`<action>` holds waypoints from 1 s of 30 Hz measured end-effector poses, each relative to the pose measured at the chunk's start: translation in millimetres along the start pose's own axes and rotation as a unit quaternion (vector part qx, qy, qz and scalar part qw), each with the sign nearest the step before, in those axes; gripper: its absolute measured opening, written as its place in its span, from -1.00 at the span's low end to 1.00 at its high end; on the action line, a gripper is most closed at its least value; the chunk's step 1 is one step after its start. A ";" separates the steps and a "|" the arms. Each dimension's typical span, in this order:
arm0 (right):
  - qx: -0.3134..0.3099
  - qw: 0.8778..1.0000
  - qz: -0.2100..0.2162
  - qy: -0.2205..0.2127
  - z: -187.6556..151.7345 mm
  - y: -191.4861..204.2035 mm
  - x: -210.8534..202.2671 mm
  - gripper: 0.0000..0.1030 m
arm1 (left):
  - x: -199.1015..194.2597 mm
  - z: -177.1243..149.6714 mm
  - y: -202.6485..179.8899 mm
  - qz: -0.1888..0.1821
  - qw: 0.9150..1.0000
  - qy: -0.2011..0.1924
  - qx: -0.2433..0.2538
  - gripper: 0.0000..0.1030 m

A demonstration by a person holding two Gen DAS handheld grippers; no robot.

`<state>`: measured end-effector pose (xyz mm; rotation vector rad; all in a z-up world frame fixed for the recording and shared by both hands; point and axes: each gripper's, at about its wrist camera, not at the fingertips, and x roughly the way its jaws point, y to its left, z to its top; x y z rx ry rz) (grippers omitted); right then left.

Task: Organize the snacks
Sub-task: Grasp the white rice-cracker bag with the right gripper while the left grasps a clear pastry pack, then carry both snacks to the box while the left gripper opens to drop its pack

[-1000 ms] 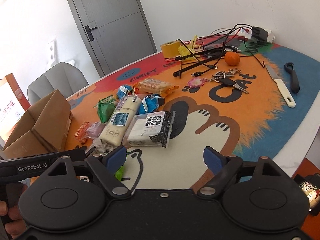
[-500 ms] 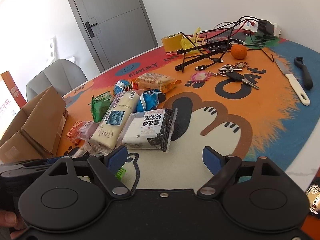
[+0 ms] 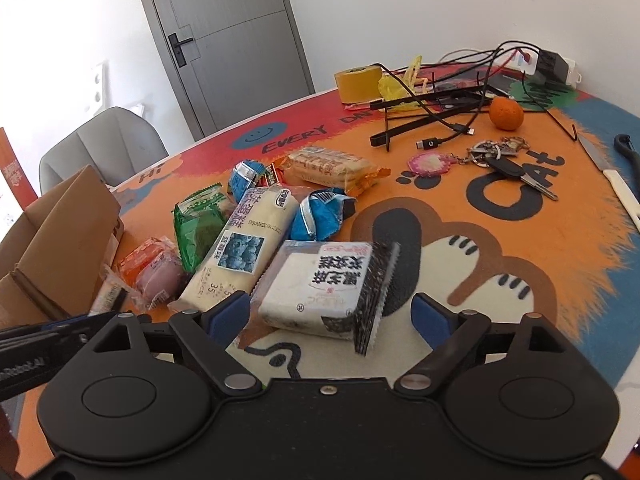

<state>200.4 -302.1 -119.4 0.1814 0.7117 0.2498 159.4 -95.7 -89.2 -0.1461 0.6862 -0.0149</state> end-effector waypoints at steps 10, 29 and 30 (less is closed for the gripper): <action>-0.026 0.999 -0.044 -0.015 0.1 16.0 11.0 0.32 | -3.2 1.8 -1.4 0.013 1.000 -0.005 -0.004 -0.63; 0.018 0.996 0.032 -0.076 13.9 20.2 -46.2 0.15 | -55.5 19.8 11.7 0.003 0.998 -0.058 -0.029 -0.63; 0.015 0.996 0.037 -0.077 15.2 24.0 -47.6 0.15 | -59.1 20.9 13.8 0.004 0.998 -0.062 -0.032 -0.63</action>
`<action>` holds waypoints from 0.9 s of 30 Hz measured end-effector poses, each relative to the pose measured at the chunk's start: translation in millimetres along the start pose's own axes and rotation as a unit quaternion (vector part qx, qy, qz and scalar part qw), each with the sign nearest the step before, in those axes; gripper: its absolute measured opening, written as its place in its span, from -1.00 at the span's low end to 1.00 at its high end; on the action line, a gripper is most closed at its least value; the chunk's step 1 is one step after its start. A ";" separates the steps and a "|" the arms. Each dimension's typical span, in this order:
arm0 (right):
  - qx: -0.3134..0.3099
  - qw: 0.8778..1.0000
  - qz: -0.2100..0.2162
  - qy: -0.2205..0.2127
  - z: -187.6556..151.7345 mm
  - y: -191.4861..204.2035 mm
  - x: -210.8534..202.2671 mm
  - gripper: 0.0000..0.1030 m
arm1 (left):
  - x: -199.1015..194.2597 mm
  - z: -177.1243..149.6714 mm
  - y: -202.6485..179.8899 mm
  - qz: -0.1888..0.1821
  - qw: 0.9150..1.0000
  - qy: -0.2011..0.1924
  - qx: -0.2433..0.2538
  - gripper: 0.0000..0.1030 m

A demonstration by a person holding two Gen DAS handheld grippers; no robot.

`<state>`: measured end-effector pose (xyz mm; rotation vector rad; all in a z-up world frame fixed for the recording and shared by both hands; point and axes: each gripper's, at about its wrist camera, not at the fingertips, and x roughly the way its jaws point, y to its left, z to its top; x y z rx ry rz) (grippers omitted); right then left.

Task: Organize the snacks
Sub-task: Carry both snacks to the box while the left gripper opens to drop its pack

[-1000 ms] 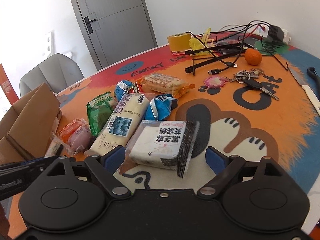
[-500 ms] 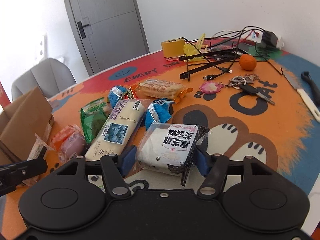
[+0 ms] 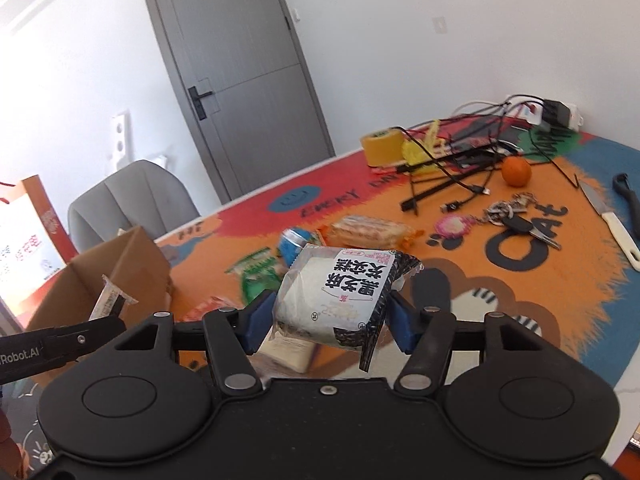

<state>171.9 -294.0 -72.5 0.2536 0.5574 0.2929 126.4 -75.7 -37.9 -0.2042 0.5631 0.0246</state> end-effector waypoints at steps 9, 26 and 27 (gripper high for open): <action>-0.010 0.999 0.040 -0.017 10.3 32.9 -5.3 0.15 | -22.8 14.9 27.9 0.019 0.999 -0.033 -0.027 -0.63; -0.034 0.994 0.099 -0.014 18.8 93.9 0.5 0.15 | -42.6 29.4 85.4 0.061 0.993 -0.065 -0.076 -0.63; -0.035 0.994 0.101 -0.013 19.2 97.1 1.7 0.15 | -41.8 30.3 88.1 0.063 0.993 -0.065 -0.077 -0.63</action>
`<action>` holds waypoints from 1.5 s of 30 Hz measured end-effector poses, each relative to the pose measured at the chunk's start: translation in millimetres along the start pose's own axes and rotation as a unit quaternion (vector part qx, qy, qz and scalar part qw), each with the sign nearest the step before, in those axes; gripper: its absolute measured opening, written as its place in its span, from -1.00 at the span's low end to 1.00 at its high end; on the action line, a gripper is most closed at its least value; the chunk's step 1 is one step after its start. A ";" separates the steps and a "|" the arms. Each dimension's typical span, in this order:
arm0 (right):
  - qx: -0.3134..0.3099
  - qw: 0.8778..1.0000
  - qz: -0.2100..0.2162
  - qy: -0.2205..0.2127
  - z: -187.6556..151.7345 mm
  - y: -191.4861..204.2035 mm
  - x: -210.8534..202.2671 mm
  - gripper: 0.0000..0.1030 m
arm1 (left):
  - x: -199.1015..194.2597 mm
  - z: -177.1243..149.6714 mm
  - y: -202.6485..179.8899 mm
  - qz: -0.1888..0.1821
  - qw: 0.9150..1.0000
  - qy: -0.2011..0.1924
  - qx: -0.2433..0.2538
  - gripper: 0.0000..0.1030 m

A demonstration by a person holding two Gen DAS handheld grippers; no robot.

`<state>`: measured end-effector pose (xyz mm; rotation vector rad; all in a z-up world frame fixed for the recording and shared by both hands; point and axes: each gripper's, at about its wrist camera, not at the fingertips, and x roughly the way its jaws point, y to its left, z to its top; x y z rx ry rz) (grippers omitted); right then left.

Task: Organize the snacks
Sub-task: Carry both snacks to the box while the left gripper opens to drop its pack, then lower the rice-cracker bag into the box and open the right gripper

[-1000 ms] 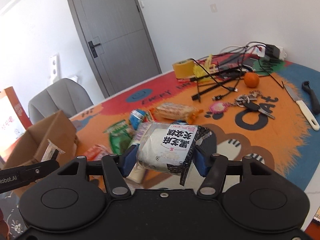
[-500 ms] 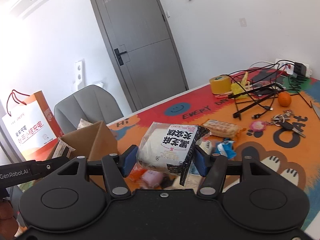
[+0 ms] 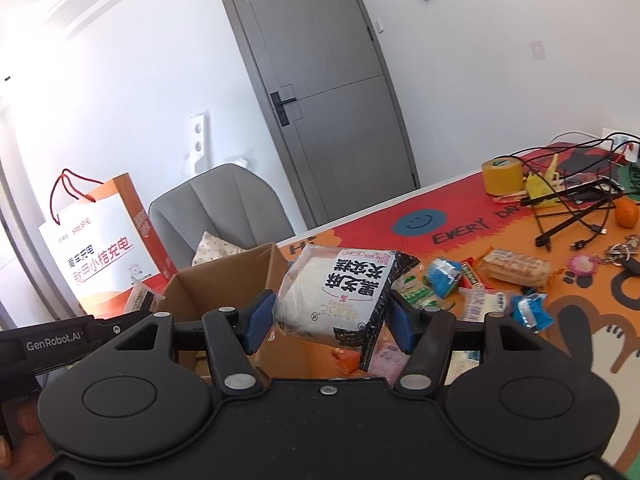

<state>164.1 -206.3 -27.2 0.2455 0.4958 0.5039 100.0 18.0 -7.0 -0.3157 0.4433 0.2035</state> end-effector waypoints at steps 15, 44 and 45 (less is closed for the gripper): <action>-0.019 0.999 0.036 0.020 4.0 39.7 35.3 0.15 | 21.9 2.3 36.5 0.035 0.999 0.008 -0.035 -0.57; -0.015 0.998 0.048 0.044 2.1 61.7 51.7 1.00 | 7.7 -3.8 62.4 0.091 0.994 -0.015 -0.056 0.77; -0.018 0.998 0.042 0.045 1.4 60.6 50.4 1.00 | 7.8 -4.1 60.3 0.087 0.994 -0.015 -0.058 0.77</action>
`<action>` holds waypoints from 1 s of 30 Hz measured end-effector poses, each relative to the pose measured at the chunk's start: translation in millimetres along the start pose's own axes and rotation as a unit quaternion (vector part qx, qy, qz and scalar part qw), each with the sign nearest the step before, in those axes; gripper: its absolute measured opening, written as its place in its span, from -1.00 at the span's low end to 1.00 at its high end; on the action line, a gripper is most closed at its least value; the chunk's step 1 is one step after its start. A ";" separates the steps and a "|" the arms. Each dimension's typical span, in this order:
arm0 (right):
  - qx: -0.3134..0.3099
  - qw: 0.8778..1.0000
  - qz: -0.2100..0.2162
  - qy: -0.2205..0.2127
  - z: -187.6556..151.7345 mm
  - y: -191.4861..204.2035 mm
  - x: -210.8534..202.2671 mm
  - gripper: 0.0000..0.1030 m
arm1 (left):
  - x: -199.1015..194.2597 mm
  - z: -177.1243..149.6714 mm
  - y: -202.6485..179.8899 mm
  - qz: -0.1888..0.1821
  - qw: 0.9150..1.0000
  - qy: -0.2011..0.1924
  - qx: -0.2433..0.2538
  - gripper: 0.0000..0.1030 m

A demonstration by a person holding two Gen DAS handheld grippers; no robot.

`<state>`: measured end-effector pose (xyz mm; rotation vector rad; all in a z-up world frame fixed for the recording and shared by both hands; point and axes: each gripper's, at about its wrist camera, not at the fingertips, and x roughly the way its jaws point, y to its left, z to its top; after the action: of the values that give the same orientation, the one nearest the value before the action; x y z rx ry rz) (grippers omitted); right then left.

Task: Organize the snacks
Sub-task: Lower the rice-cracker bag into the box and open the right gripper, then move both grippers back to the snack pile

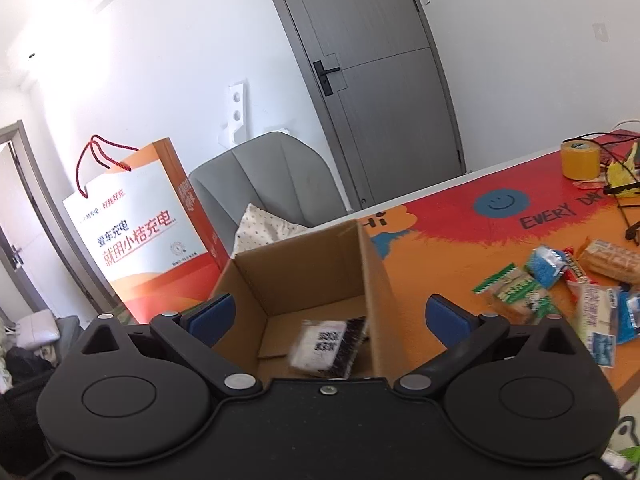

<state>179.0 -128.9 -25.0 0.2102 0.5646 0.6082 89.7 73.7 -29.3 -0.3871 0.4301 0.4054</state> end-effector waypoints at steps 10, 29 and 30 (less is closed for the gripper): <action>0.018 0.999 -0.044 0.000 -8.8 -31.6 -20.9 1.00 | -8.7 -9.3 -24.4 -0.021 0.999 0.012 0.022 0.78; 0.011 0.997 -0.077 -0.016 -17.7 -82.2 -80.9 1.00 | -29.1 -27.2 -70.9 -0.060 0.996 0.037 0.059 0.78; 0.015 0.996 -0.084 -0.017 -18.4 -86.5 -83.4 1.00 | -29.8 -28.5 -73.7 -0.063 0.995 0.038 0.062 0.80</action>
<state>153.9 -247.5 -33.7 0.1993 0.5529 0.4324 89.1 -10.1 -19.1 -0.3085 0.4997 0.2403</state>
